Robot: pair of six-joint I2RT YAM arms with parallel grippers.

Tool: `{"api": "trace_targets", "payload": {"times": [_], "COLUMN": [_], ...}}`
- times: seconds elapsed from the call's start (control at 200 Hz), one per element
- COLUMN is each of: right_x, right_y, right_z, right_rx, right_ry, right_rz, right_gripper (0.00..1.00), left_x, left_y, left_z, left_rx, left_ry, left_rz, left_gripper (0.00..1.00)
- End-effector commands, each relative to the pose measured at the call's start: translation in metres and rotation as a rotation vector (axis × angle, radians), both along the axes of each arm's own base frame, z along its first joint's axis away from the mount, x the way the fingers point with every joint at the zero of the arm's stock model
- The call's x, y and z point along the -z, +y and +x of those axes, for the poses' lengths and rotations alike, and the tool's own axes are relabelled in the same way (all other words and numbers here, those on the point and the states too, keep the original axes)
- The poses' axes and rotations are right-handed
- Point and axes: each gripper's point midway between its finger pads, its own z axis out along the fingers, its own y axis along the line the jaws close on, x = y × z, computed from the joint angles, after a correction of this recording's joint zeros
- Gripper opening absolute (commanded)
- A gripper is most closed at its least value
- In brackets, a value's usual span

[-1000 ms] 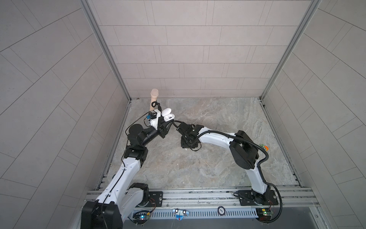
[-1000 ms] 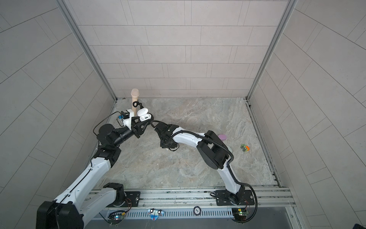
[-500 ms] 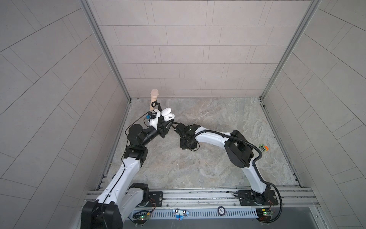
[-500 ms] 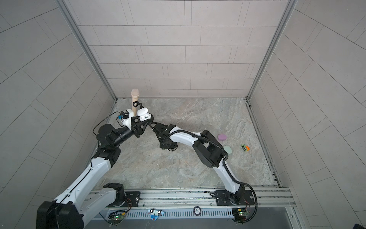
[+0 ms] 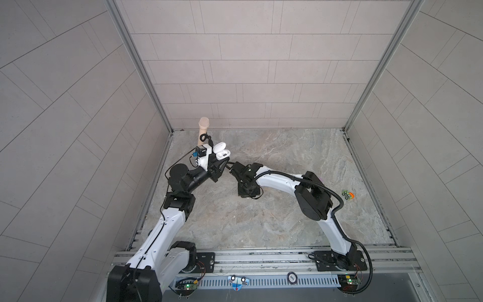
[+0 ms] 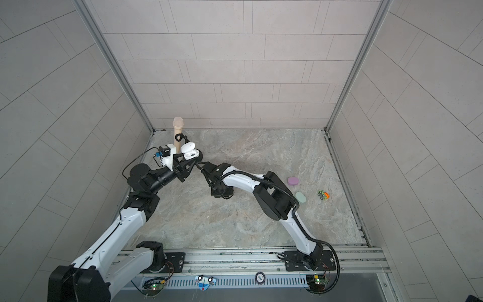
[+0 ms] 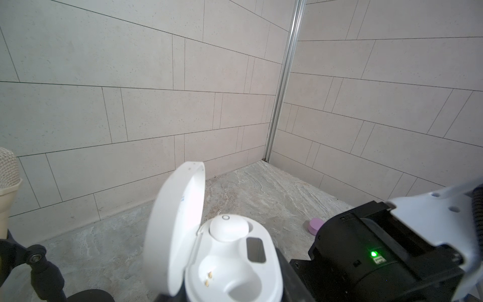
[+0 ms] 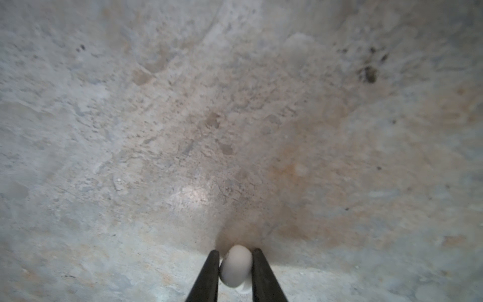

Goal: Insert wireless bluetooth earbuds into charging case
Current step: Pick up the wireless bluetooth earbud from the center of the table.

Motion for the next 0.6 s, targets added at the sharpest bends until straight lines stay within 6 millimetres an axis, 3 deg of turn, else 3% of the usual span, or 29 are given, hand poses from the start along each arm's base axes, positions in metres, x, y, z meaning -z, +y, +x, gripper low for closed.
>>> {"api": "trace_targets", "payload": {"times": [0.0,0.265,0.416,0.596], "right_x": [0.013,0.009,-0.013,-0.045], "right_y": [-0.015,-0.018,-0.022,-0.043], "right_z": [-0.01,-0.009,-0.005,-0.003], "right_rx": [-0.011,-0.015,-0.008,0.024], "right_ry": [0.038,0.027,-0.023,-0.077], "right_rz": [-0.089,-0.09,-0.058,-0.021], "right_gripper": [0.2,0.1,0.1,0.09], "left_x": [-0.011,-0.012,-0.013,-0.011], "left_y": [0.0,-0.002,-0.006,-0.017], "left_z": [-0.005,-0.007,-0.011,-0.015], "left_rx": [0.014,0.029,0.054,0.092], "left_ry": [-0.045,-0.046,-0.045,-0.037], "left_rz": [-0.007,-0.014,-0.026,-0.023], "left_gripper": [0.19,0.19,0.19,0.19]}}
